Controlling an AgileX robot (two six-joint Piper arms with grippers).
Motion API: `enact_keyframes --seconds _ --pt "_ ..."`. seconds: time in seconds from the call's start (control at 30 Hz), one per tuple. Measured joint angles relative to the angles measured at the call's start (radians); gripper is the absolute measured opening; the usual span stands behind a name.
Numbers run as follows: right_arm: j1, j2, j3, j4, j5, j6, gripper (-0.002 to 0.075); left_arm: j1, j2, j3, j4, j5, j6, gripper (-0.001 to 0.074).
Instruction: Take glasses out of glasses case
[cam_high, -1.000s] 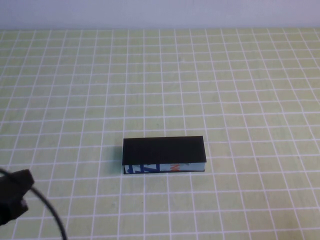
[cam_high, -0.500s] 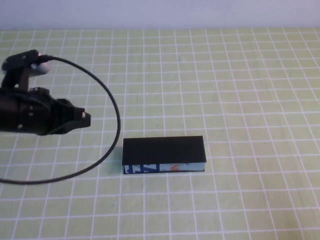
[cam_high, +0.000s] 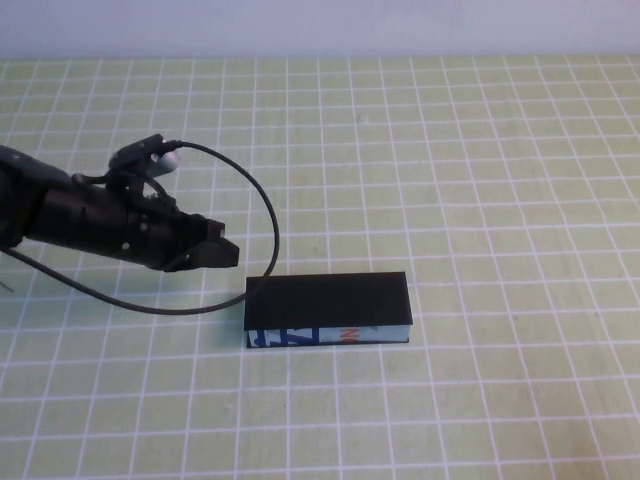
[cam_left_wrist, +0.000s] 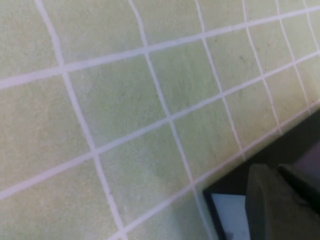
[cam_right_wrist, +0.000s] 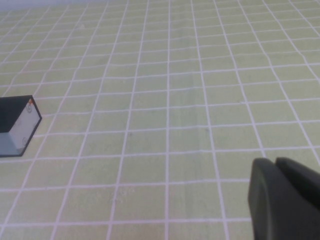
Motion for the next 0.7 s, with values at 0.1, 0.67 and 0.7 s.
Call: enact_keyframes --seconds 0.1,0.67,0.7 --pt "0.0 0.0 0.0 0.0 0.0 0.0 -0.0018 -0.033 0.008 -0.002 -0.004 -0.006 0.011 -0.0004" --pt "0.0 0.0 0.0 0.505 -0.284 -0.002 -0.0018 -0.072 0.046 -0.011 -0.027 -0.03 0.022 -0.0004" --pt "0.0 0.0 0.0 0.518 -0.299 -0.002 -0.0018 -0.072 0.046 -0.011 -0.032 -0.033 0.025 -0.0004"
